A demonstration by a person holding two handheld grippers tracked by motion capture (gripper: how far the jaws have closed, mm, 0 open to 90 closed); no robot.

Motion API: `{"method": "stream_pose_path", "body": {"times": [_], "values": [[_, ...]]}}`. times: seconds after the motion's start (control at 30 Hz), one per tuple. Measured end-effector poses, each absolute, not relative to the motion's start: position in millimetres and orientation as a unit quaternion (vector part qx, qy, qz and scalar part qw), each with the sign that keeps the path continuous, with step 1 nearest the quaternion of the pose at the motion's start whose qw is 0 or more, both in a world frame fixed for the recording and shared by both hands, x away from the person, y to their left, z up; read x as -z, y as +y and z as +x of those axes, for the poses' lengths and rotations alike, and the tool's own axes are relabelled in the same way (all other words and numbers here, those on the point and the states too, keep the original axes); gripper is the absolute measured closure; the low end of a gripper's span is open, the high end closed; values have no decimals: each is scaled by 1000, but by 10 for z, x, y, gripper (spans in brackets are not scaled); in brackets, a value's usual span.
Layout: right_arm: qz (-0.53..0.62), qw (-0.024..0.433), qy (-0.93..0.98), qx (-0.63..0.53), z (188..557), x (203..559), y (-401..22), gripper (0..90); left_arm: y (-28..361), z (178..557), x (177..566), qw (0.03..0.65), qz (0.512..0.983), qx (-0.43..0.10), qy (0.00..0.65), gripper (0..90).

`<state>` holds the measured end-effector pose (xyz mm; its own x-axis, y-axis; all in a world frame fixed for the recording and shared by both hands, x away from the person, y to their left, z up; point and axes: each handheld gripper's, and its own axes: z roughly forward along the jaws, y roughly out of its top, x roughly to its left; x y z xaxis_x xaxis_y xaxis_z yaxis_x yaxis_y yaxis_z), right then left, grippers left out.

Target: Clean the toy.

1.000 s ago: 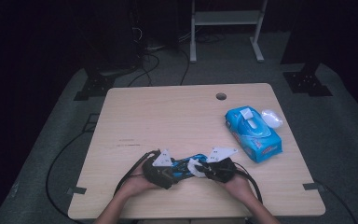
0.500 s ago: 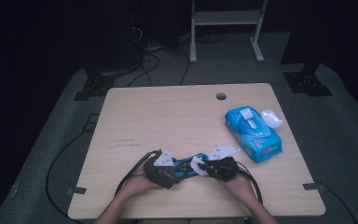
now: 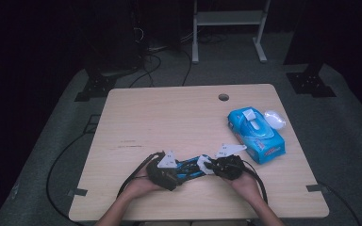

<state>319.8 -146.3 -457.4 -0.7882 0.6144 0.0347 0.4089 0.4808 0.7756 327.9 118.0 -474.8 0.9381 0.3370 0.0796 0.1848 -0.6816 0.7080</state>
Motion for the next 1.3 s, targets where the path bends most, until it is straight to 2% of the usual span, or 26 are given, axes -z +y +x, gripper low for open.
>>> {"method": "stream_pose_path", "body": {"times": [0.27,0.5,0.67,0.7,0.73,0.83,1.23,1.3], "values": [[259,124,862,-417,3076,4560,-1235,801,1176,3278,4752,368,912,-104,146,230],[301,140,851,-407,3183,4579,-1503,800,1163,3271,4750,366,913,-104,149,232],[319,125,839,-422,3194,4608,-1520,802,1168,3278,4754,368,912,-102,148,231],[306,101,835,-447,3161,4618,-1436,802,1169,3281,4755,369,912,-101,148,231],[306,101,835,-447,3161,4618,-1436,802,1172,3286,4756,369,912,-100,147,231],[276,120,845,-442,3083,4612,-1271,801,1184,3291,4760,371,912,-95,151,230],[321,127,835,-429,3185,4623,-1485,802,1162,3291,4759,370,912,-96,149,232],[312,94,829,-455,3156,4630,-1439,805,1162,3293,4760,370,912,-96,149,232]]}}
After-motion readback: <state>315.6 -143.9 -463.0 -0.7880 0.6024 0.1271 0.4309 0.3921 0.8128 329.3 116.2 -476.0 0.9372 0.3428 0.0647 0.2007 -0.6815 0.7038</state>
